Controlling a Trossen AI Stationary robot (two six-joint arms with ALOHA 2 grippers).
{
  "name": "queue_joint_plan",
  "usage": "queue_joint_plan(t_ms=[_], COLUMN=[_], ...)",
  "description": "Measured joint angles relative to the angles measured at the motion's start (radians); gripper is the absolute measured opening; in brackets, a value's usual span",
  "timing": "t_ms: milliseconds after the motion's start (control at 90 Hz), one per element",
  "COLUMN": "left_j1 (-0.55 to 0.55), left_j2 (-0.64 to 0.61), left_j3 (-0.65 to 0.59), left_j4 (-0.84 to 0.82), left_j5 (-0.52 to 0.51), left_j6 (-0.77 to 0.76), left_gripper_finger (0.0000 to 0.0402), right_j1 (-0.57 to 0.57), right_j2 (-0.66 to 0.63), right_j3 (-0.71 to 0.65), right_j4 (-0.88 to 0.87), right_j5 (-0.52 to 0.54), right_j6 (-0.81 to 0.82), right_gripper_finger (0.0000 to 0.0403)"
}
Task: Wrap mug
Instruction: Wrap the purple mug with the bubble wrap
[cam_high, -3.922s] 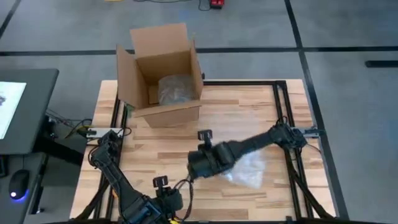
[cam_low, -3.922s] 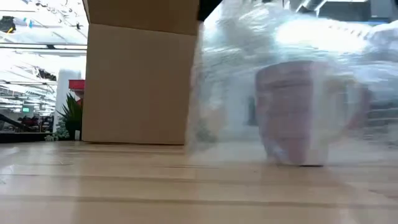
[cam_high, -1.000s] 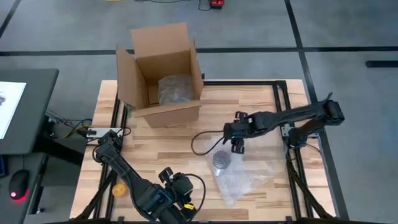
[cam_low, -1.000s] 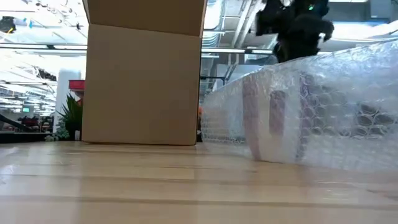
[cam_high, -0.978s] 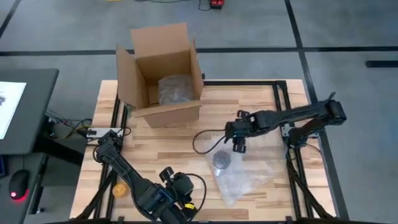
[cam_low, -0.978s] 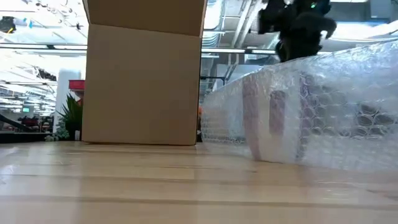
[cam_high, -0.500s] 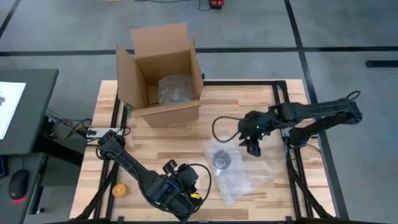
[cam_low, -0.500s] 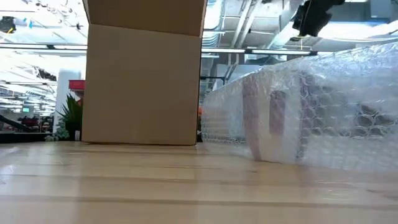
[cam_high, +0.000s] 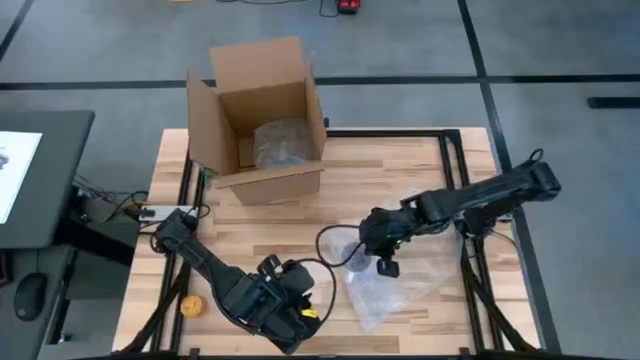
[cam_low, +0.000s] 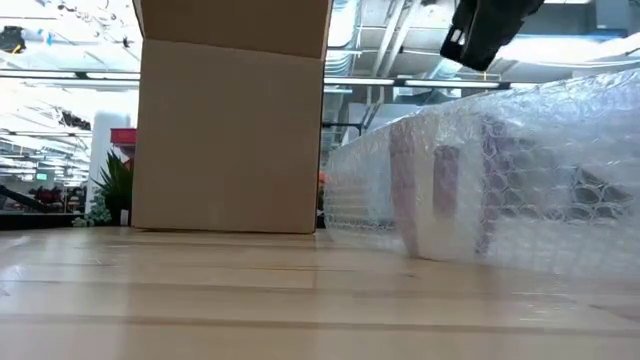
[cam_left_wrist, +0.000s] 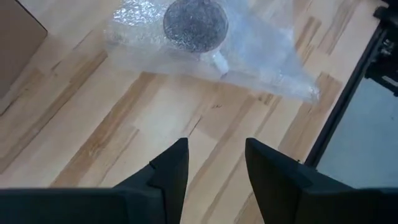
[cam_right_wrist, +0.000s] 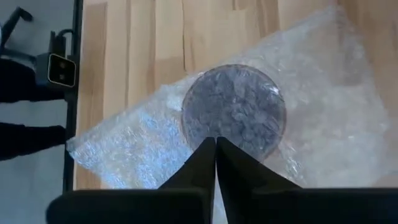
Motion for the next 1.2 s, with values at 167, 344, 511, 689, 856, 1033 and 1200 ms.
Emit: queue_joint_plan(t_ms=[167,344,511,689,856,1033,1200], left_j1=[0.001,0.003,0.004,0.004,0.004,0.004,0.004], left_j2=[0.0,0.0,0.0,0.0,0.0,0.0,0.0], left_j3=[0.0,0.0,0.0,0.0,0.0,0.0,0.0], left_j4=[-0.001,-0.001,-0.001,0.0,0.001,0.004,0.009], left_j5=[-0.002,-0.003,-0.003,-0.004,-0.004,-0.004,-0.004], left_j6=[0.001,0.004,0.012,0.012,0.018,0.026,0.035], left_gripper_finger=[0.0139,0.0139,0.0139,0.0139,0.0139,0.0139,0.0139], right_j1=[0.005,0.014,0.026,0.014,0.025,0.021,0.009], right_j2=[0.02,0.017,0.03,0.09,0.13,0.175,0.214], right_j3=[0.011,0.011,0.011,0.011,0.011,0.011,0.013], right_j4=[-0.001,0.003,0.007,0.023,0.018,-0.013,-0.018], right_j5=[-0.001,-0.006,-0.03,-0.03,-0.03,-0.027,-0.028], right_j6=[-0.005,-0.007,-0.009,-0.004,0.0,0.008,0.011], right_gripper_finger=[0.0005,0.0003,0.0003,0.0003,0.0003,0.0003,0.0003])
